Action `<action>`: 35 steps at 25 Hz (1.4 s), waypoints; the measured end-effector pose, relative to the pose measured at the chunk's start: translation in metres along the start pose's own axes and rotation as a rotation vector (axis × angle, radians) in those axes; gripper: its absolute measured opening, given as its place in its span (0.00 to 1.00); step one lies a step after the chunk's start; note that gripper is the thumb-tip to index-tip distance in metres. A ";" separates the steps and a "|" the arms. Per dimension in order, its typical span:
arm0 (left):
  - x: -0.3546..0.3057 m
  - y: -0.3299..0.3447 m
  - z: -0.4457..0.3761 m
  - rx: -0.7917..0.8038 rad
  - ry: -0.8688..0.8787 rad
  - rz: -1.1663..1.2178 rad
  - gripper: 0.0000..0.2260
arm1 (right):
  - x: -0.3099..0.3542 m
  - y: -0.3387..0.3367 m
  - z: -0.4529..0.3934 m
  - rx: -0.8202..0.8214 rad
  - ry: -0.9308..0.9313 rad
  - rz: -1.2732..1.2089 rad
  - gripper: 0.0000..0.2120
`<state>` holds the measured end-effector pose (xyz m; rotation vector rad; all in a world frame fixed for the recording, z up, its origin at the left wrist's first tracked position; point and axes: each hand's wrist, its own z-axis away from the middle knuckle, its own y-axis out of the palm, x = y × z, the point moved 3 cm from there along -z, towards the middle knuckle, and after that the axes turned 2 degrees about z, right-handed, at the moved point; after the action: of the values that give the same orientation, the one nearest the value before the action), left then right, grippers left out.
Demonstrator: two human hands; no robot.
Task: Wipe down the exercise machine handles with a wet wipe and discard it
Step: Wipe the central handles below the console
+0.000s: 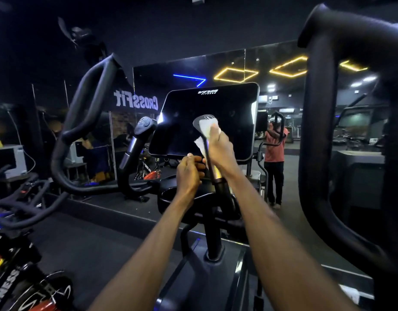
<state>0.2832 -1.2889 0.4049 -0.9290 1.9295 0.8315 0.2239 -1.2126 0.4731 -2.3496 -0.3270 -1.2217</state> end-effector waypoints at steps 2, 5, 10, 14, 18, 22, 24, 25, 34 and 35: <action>-0.002 -0.001 -0.006 0.012 0.008 0.038 0.18 | -0.018 0.005 0.039 -0.177 -0.186 0.370 0.25; -0.007 -0.003 -0.017 0.029 -0.040 0.083 0.21 | -0.005 0.006 0.040 -0.241 -0.242 0.459 0.23; -0.020 -0.002 -0.027 0.023 -0.039 0.092 0.18 | 0.009 0.007 0.032 -0.337 -0.223 0.617 0.26; -0.032 -0.004 -0.034 0.017 -0.023 0.090 0.16 | 0.003 0.005 0.034 -0.250 -0.200 0.473 0.27; -0.041 0.001 -0.036 0.068 -0.015 0.046 0.17 | 0.034 -0.005 -0.021 -0.099 0.035 0.114 0.28; -0.047 0.001 -0.036 0.076 0.029 0.058 0.16 | 0.025 0.004 -0.008 -0.229 -0.175 0.299 0.23; -0.053 0.004 -0.040 0.097 0.039 0.074 0.14 | 0.035 -0.001 -0.030 -0.163 -0.093 0.236 0.24; -0.056 0.007 -0.041 0.105 0.041 0.082 0.13 | 0.042 -0.003 -0.038 -0.125 -0.055 0.221 0.24; -0.062 0.007 -0.060 0.115 0.029 0.174 0.18 | 0.048 0.002 -0.047 -0.180 -0.192 0.491 0.21; -0.061 0.005 -0.061 0.104 0.027 0.184 0.19 | 0.049 0.004 -0.044 -0.213 -0.269 0.578 0.20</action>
<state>0.2797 -1.3174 0.4864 -0.7121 2.0842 0.8180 0.2230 -1.2386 0.5339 -2.5286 0.3993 -0.6925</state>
